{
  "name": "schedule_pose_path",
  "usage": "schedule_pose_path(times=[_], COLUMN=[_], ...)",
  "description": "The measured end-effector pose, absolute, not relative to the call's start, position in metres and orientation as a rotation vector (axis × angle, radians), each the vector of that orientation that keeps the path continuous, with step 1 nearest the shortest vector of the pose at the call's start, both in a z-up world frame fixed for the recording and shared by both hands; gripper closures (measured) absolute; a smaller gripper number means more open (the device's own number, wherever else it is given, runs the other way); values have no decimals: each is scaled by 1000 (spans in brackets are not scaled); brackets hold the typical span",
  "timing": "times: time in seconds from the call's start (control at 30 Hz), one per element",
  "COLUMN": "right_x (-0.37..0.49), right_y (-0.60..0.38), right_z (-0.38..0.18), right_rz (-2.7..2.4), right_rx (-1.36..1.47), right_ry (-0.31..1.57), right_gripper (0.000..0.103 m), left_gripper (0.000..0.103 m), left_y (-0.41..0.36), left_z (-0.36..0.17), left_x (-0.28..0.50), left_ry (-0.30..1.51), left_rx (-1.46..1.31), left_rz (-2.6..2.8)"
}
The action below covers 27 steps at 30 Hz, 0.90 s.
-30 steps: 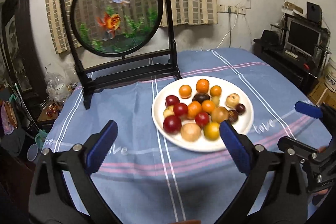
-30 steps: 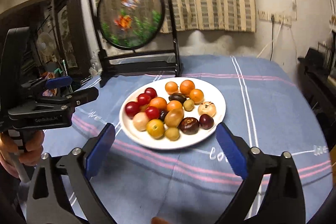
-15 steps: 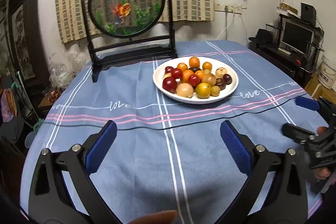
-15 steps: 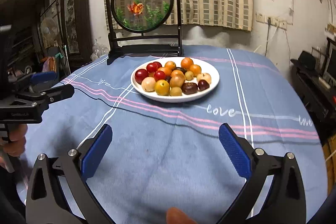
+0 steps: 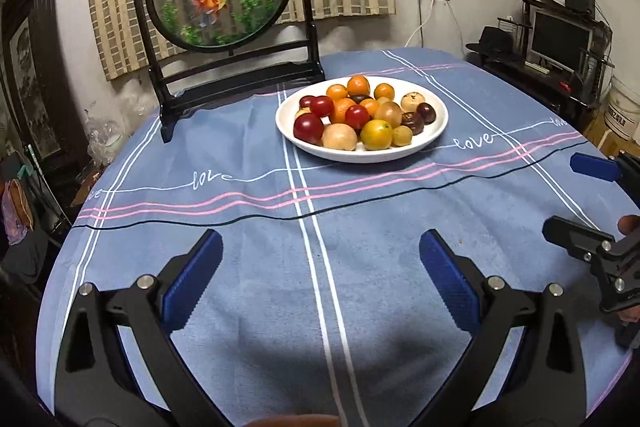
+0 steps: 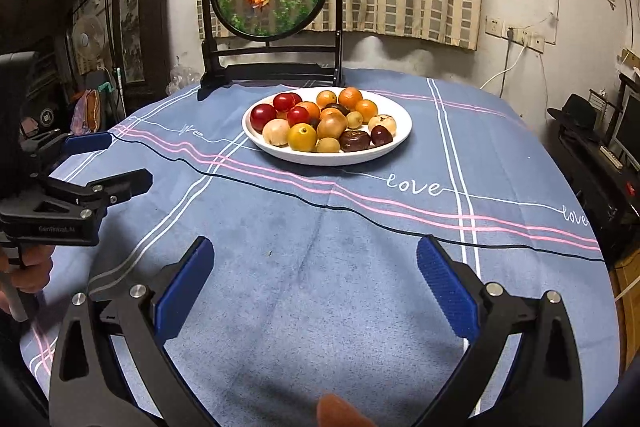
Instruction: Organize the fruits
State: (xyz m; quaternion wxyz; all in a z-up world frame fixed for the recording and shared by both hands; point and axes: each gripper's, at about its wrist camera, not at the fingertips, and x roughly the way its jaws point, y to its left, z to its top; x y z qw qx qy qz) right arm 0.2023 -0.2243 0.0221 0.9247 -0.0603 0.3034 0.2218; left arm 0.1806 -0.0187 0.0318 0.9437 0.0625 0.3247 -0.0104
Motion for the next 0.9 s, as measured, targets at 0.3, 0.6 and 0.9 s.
schedule_pose_path(times=[0.3,0.6,0.9], right_x=[208,210,210], right_y=[-225,-226,-225], right_z=[18,16,14], right_rz=[431,422,424], right_rx=[-121,-120,-121], right_ry=[649,663,666], right_gripper=[1,1,1], left_gripper=[3,3,2], left_y=[-14,-12,-11], left_z=[32,32,31], left_x=[180,178,178], left_ry=[668,658,659], left_rx=[108,105,101], left_rz=[-19,-11,-2])
